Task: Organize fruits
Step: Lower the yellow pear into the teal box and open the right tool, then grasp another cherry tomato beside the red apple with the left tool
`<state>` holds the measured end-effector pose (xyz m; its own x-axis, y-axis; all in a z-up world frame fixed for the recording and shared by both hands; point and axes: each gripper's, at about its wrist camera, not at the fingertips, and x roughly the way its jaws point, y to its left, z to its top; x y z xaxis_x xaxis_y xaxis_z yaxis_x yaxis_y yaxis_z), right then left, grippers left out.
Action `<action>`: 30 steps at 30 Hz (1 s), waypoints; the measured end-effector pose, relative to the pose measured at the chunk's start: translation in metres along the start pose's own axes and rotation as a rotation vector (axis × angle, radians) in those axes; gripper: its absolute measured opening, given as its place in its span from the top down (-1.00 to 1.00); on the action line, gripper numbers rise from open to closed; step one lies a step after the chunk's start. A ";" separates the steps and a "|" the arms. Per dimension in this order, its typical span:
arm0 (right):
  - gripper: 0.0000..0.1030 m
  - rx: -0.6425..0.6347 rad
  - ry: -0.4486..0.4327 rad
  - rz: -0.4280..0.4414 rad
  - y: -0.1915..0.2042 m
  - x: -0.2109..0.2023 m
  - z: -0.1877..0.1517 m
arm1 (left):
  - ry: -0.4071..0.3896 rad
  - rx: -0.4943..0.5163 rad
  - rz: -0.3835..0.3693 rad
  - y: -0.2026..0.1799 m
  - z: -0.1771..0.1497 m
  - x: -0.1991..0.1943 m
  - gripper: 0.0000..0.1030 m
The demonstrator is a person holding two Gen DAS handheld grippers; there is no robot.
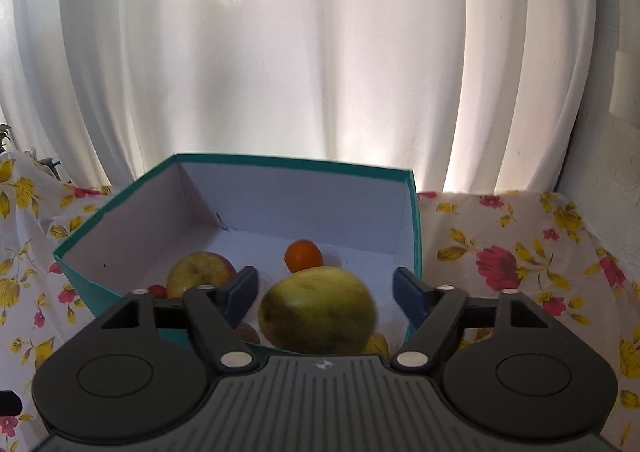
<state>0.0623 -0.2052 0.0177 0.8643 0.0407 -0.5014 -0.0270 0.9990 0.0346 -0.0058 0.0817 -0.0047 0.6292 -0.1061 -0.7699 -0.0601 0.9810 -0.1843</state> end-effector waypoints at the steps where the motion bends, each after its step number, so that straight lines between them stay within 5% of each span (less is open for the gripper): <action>1: -0.57 -0.004 -0.014 0.008 0.001 -0.006 0.001 | 0.000 0.017 0.004 -0.002 -0.001 0.000 -0.88; 8: -0.89 0.023 -0.082 0.087 0.003 -0.066 -0.015 | 0.007 0.096 -0.012 -0.011 -0.010 -0.002 -0.88; 23: -0.94 0.011 -0.030 0.099 0.010 -0.110 -0.062 | -0.027 0.253 -0.162 -0.023 -0.045 -0.026 -0.79; 30: -0.94 0.011 -0.014 0.103 0.016 -0.120 -0.072 | -0.004 0.254 -0.132 -0.012 -0.051 -0.024 -0.59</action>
<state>-0.0780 -0.1928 0.0166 0.8642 0.1432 -0.4823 -0.1109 0.9893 0.0951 -0.0597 0.0642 -0.0156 0.6221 -0.2358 -0.7466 0.2187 0.9679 -0.1235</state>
